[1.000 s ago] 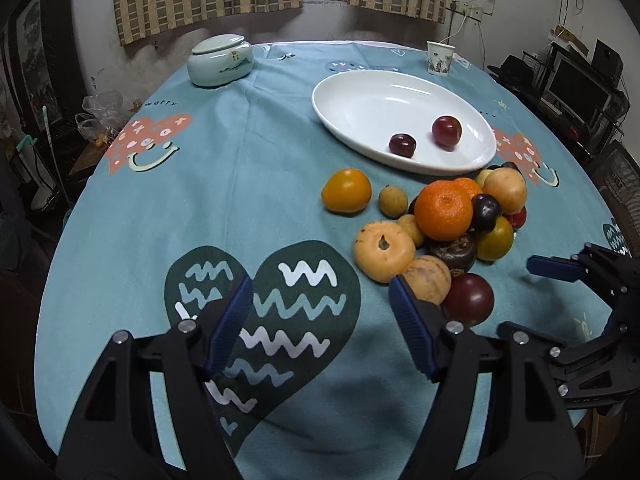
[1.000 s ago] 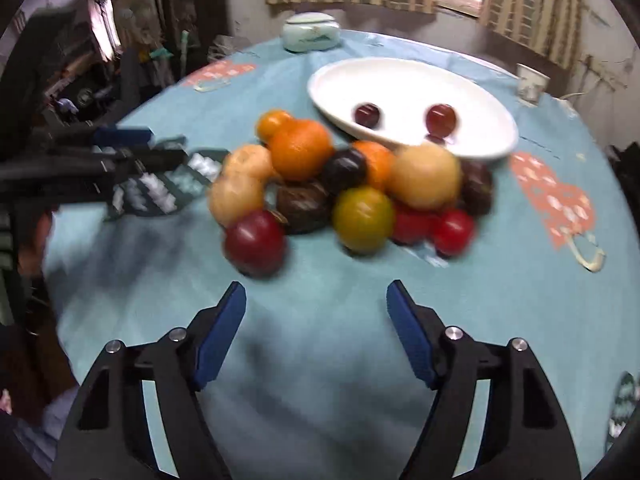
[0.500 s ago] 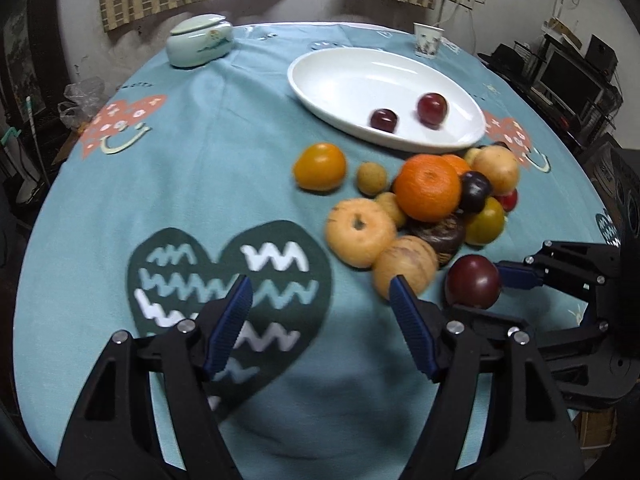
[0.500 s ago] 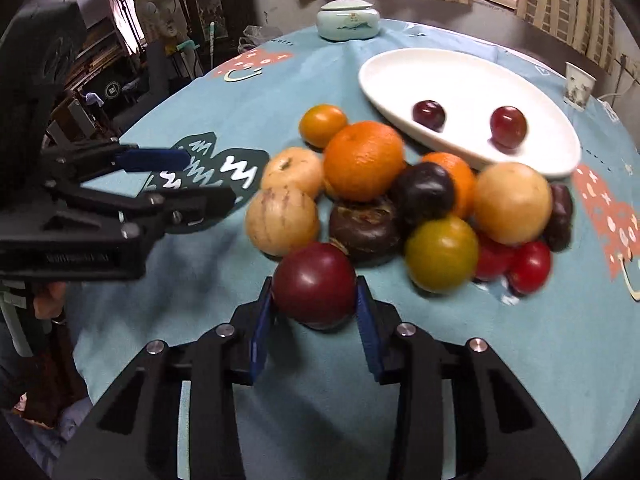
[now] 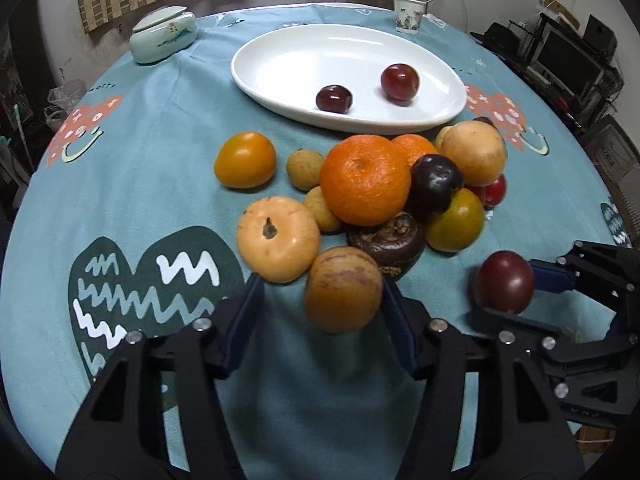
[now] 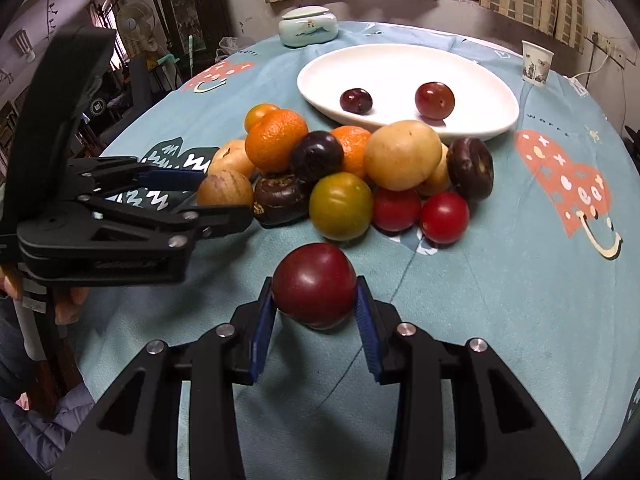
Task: Organize fruits
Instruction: 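Grasp a dark red plum with the right gripper while the left grasps a tan pear, then carry both fruits onto the white plate and open both grippers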
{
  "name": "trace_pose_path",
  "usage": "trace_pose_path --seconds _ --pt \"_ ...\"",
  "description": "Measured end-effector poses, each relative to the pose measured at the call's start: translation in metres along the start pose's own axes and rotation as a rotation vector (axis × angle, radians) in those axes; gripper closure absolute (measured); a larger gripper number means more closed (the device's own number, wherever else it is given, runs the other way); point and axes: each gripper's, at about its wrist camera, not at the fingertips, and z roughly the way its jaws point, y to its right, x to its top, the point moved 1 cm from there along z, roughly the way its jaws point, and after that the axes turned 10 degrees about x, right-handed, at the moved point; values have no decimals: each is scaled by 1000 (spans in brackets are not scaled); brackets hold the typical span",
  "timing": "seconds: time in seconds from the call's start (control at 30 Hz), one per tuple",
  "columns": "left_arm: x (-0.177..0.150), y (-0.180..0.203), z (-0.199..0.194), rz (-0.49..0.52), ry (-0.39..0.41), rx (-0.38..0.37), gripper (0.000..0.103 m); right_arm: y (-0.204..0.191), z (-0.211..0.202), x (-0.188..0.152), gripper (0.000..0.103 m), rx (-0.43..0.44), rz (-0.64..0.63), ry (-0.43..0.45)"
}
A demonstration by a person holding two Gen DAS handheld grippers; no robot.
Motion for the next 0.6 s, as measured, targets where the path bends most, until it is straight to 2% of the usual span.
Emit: trace_pose_path --seconds 0.03,0.07,0.17,0.27,0.4,0.5,0.6 --pt "0 0 -1 3 5 -19 63 1 0 -1 64 1 3 0" --pt "0 1 -3 12 11 -44 68 2 -1 -1 64 3 6 2" --pt "-1 2 -9 33 26 -2 69 5 1 2 64 1 9 1" --pt "-5 1 -18 40 39 -1 69 6 -4 0 64 3 6 8" --pt "-7 1 -43 70 93 -10 69 6 -7 0 64 7 -1 -1" --pt "8 0 -56 81 136 -4 69 6 -11 7 64 -5 -18 2" --pt "37 -2 -60 75 174 10 69 9 -24 26 64 -27 -42 39"
